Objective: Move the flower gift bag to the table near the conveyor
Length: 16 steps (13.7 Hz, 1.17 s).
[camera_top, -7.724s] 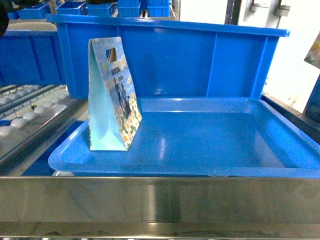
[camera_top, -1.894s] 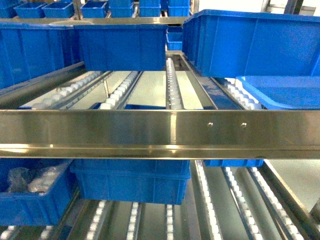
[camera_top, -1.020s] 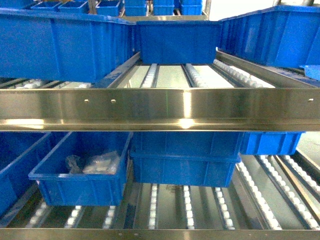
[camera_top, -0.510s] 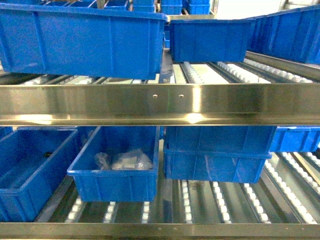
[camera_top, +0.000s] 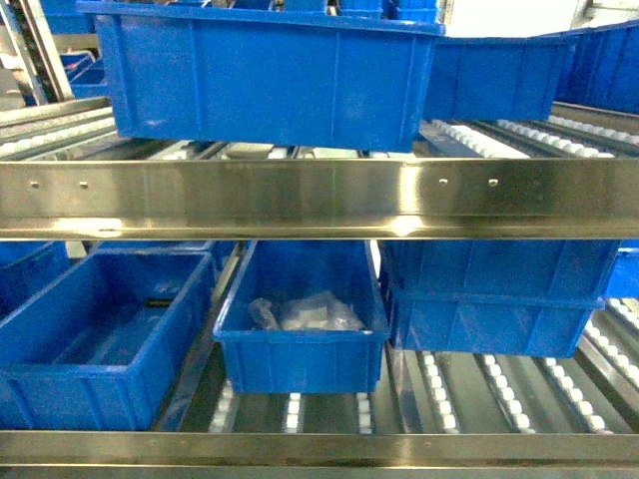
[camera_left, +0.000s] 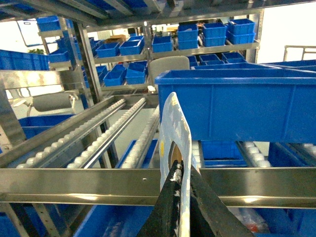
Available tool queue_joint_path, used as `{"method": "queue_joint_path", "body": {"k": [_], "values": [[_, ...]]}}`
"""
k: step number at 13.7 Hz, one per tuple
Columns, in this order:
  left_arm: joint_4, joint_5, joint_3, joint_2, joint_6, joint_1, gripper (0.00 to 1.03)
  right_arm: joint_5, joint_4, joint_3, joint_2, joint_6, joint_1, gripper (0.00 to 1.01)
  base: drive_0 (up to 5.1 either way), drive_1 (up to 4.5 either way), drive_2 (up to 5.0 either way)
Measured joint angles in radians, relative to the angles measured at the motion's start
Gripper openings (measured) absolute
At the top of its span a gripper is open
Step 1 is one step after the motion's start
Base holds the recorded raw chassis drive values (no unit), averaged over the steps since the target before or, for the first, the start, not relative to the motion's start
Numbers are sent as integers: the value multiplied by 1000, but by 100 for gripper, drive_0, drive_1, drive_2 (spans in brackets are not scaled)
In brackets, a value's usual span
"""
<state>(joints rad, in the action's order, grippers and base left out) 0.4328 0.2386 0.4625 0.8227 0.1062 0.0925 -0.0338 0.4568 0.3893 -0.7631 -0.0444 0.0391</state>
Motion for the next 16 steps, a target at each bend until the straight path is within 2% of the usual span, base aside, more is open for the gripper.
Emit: {"method": "queue_joint_path", "body": {"k": [16], "values": [[0, 0, 0, 0, 0, 0, 2, 0, 0, 0, 0, 0, 0, 2, -492, 147, 331]]}}
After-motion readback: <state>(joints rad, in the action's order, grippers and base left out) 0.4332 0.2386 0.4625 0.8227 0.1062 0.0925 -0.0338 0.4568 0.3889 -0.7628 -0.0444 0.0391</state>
